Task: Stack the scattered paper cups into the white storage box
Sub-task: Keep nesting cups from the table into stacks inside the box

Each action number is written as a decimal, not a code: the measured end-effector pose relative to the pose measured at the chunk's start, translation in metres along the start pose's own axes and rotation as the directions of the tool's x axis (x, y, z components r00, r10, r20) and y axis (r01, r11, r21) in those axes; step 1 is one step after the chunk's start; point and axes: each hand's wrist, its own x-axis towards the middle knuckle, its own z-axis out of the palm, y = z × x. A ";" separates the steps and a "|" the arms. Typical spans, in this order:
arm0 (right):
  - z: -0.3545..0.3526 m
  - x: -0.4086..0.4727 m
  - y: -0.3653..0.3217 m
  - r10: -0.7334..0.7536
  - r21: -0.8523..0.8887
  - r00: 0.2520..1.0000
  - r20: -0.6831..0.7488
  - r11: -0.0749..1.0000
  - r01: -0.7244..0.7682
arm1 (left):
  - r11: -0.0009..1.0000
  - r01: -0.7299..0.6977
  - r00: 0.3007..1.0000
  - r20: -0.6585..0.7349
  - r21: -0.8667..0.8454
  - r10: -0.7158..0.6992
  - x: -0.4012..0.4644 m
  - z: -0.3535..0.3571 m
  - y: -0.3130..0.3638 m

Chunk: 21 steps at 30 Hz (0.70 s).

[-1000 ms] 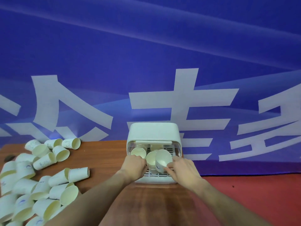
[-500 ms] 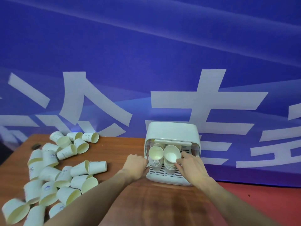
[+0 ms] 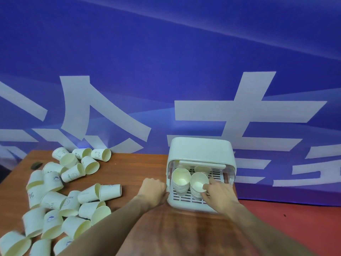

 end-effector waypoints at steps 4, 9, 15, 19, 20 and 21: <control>0.000 0.005 0.003 0.001 -0.010 1.000 -0.031 1.000 -0.002 | 0.998 0.038 0.999 0.010 -0.048 -0.038 -0.002 0.009 -0.008; -0.006 0.006 -0.008 0.067 -0.032 0.993 -0.100 0.997 -0.070 | 0.996 0.049 0.999 0.009 -0.077 -0.049 -0.017 0.021 -0.031; -0.021 0.006 -0.054 -0.030 0.007 0.982 -0.186 0.999 0.032 | 0.988 0.104 0.995 0.012 -0.115 -0.103 -0.038 0.020 -0.069; -0.031 0.019 -0.094 -0.171 -0.067 0.939 -0.300 0.985 0.158 | 0.976 0.131 0.989 -0.040 -0.175 -0.140 -0.059 0.024 -0.089; -0.035 0.022 -0.105 -0.199 -0.075 0.933 -0.301 0.980 0.184 | 0.974 0.139 0.988 -0.045 -0.180 -0.150 -0.064 0.028 -0.094; -0.039 0.024 -0.117 -0.228 -0.073 0.928 -0.295 0.974 0.216 | 0.972 0.148 0.986 -0.048 -0.181 -0.159 -0.071 0.031 -0.100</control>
